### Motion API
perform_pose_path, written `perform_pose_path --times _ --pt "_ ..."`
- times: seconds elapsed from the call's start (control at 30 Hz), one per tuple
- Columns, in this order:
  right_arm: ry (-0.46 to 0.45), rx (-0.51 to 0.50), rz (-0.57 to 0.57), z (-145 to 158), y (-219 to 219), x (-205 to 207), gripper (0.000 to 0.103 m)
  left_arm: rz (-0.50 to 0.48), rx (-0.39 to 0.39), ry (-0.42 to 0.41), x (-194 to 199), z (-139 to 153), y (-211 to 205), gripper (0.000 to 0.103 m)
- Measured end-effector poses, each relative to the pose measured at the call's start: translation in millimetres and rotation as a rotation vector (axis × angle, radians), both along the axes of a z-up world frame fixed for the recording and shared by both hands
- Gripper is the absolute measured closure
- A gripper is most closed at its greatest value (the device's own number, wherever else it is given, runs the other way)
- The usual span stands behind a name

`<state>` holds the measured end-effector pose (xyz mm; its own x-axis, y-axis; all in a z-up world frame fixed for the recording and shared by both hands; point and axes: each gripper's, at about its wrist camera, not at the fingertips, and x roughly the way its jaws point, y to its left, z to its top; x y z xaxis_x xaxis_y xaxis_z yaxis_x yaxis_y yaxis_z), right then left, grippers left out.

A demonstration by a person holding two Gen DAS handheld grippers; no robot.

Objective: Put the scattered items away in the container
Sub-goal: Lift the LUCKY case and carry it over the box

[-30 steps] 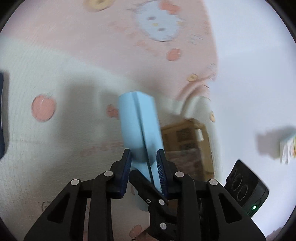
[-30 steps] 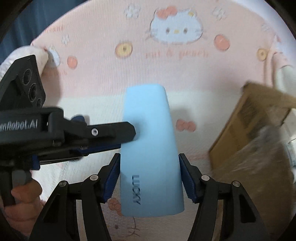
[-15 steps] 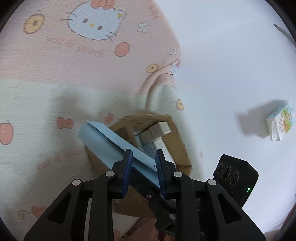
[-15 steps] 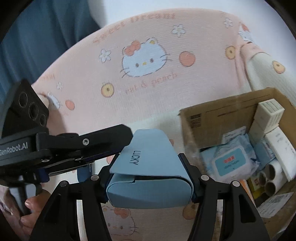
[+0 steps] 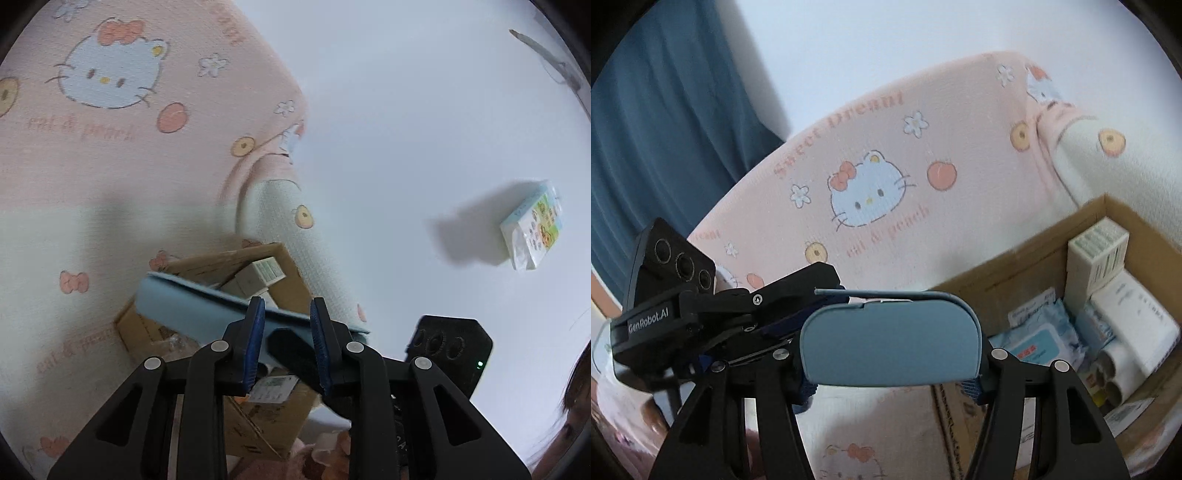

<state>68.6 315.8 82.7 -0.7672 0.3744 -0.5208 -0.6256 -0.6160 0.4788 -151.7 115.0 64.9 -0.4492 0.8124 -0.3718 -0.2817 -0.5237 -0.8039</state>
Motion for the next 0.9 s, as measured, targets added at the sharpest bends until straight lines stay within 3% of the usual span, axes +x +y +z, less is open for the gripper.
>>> perform_pose_path --times 0.1,0.2,0.33,0.4,0.53,0.6,0.7,0.9 --pt "-0.080 0.076 -0.006 5.1 -10.3 -3.6 0.045 0.034 0.031 -0.085 3.1 -19.0 -12.0 0.055" --pt "-0.103 0.105 -0.008 2.0 -21.4 -2.0 0.045 0.035 0.090 -0.208 7.4 -53.2 -29.9 0.055" --pt "-0.089 0.072 -0.035 -1.9 -15.8 8.1 0.045 0.121 0.176 -0.391 16.8 -110.6 -58.4 0.056" --pt "-0.098 0.067 -0.053 -2.7 -14.6 12.4 0.045 0.142 0.214 -0.431 13.9 -124.1 -62.8 0.056" --pt "-0.096 0.052 -0.042 -4.7 -15.4 17.7 0.045 0.201 0.215 -0.431 2.8 -127.5 -61.1 0.056" --pt "-0.102 0.053 -0.035 -5.8 -17.1 18.0 0.045 0.199 0.244 -0.427 -1.9 -124.3 -56.3 0.051" --pt "-0.120 0.064 -0.017 -6.9 -20.1 17.5 0.045 0.140 0.296 -0.431 -12.5 -114.5 -42.8 0.040" --pt "-0.153 0.073 0.025 -10.0 -21.4 17.1 0.045 0.064 0.270 -0.447 -21.7 -100.1 -14.5 0.038"
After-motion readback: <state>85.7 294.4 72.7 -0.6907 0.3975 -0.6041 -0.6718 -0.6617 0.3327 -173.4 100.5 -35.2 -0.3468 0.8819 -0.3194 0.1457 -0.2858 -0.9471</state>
